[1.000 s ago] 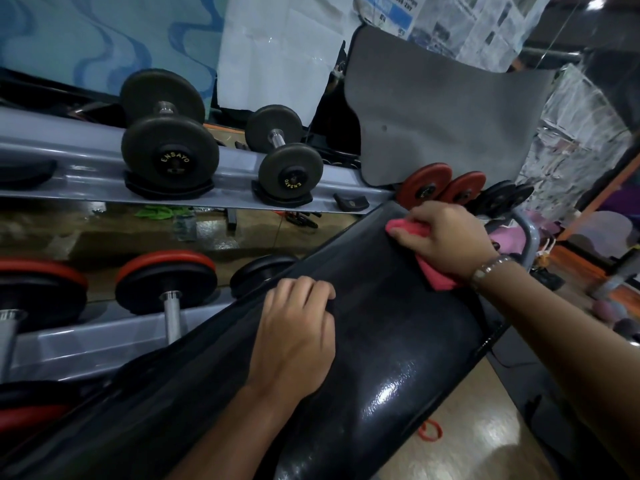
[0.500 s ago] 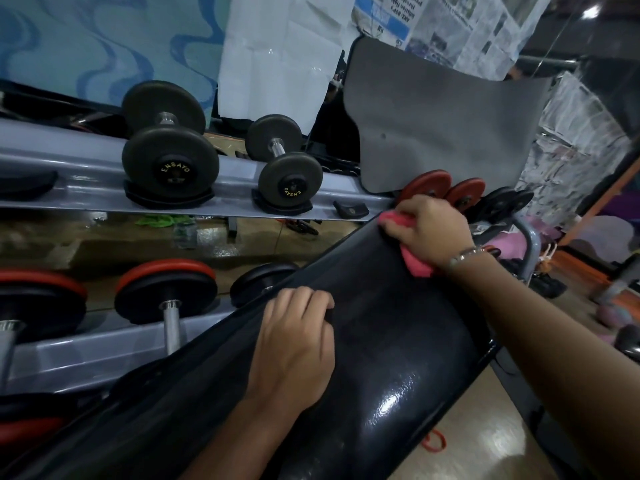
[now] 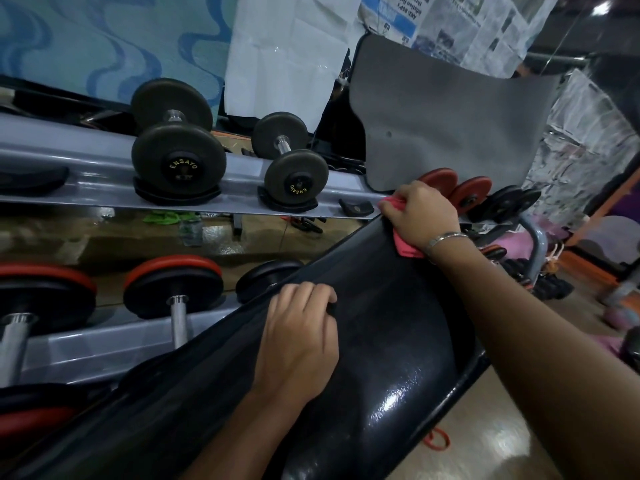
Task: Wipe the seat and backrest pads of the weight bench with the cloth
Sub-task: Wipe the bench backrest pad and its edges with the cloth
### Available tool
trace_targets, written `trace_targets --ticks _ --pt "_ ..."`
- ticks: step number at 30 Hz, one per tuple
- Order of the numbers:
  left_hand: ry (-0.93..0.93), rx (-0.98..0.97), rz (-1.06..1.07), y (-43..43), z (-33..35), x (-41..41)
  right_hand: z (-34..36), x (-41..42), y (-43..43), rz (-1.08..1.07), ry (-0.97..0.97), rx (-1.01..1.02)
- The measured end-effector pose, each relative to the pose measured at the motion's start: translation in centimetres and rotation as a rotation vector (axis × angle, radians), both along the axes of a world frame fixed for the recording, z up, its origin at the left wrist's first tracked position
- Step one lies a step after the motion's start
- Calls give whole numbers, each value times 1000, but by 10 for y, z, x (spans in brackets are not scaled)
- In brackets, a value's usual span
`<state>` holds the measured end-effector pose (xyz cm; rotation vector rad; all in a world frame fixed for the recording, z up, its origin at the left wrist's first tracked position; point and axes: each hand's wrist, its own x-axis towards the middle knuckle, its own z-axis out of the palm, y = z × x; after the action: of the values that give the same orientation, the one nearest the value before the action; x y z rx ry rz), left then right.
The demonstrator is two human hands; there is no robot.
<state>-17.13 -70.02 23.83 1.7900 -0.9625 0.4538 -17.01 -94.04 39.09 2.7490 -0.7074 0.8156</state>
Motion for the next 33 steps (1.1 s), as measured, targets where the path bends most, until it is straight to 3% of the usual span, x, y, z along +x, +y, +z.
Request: trace_targets --ticks 4,9,12,18,27,30,33 --pt "118 -101 -52 3 2 2 -21 -4 27 93 33 -87" --pt "519 -462 -136 8 11 8 -43 -21 63 195 79 -137" --pt "653 -622 -87 18 18 13 -61 -25 88 192 76 -197" --pt "700 -603 55 64 8 24 -94 -27 149 202 104 -208" --pt "778 -345 276 156 -25 37 -165 -14 259 394 229 -120" --pt "838 -244 312 192 -41 37 -183 -6 289 491 247 64" --pt "966 -299 309 229 -50 33 -184 -2 322 627 131 698"
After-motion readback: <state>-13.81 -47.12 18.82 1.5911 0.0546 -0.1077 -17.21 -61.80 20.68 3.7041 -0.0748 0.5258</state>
